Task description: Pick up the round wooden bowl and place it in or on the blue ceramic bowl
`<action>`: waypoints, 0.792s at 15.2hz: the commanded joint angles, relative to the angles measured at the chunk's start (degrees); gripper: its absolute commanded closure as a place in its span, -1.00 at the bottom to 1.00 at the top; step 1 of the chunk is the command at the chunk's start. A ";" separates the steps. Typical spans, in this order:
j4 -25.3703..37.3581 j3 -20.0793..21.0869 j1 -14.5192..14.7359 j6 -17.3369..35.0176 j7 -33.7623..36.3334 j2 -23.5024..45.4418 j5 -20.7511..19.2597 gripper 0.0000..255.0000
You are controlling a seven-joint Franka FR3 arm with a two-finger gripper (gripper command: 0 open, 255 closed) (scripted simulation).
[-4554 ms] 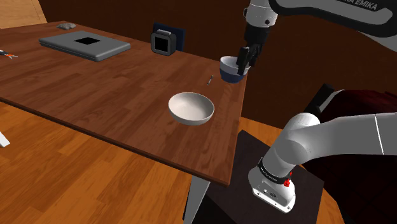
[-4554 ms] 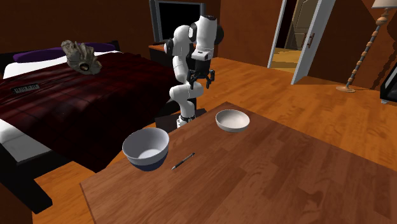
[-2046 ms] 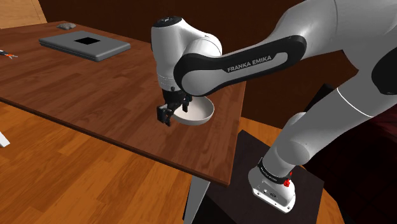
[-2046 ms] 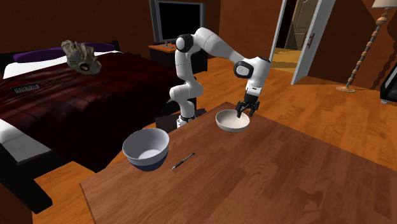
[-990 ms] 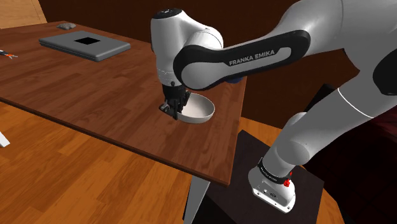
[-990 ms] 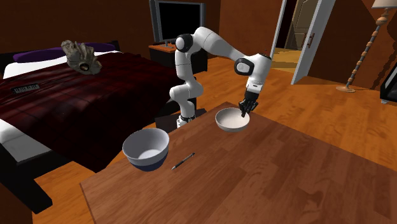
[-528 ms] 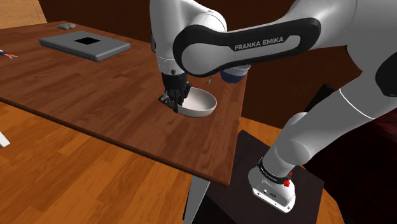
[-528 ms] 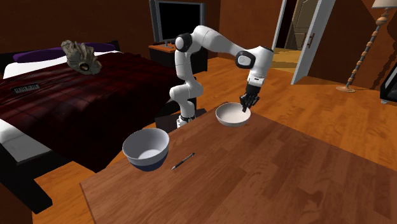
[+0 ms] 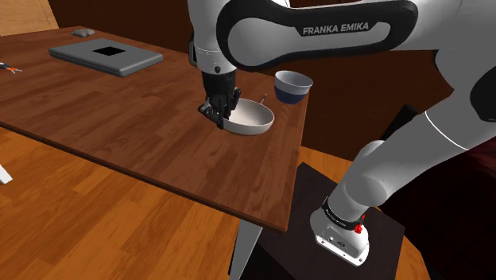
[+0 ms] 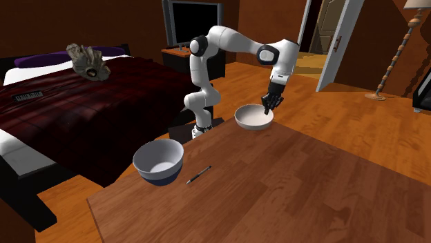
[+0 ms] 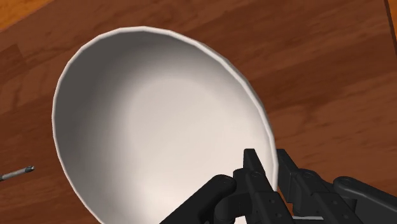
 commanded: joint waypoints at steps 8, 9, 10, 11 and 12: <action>7.18 -0.43 -0.37 -6.76 -0.70 0.42 -0.39 1.00; 8.06 -0.45 -0.42 -7.53 -0.74 0.55 -0.46 1.00; 8.96 -0.46 -0.47 -8.30 -0.77 0.69 -0.54 1.00; 9.88 -0.46 -0.51 -9.07 -0.80 0.85 -0.62 1.00; 10.81 -0.46 -0.56 -9.84 -0.83 1.03 -0.71 1.00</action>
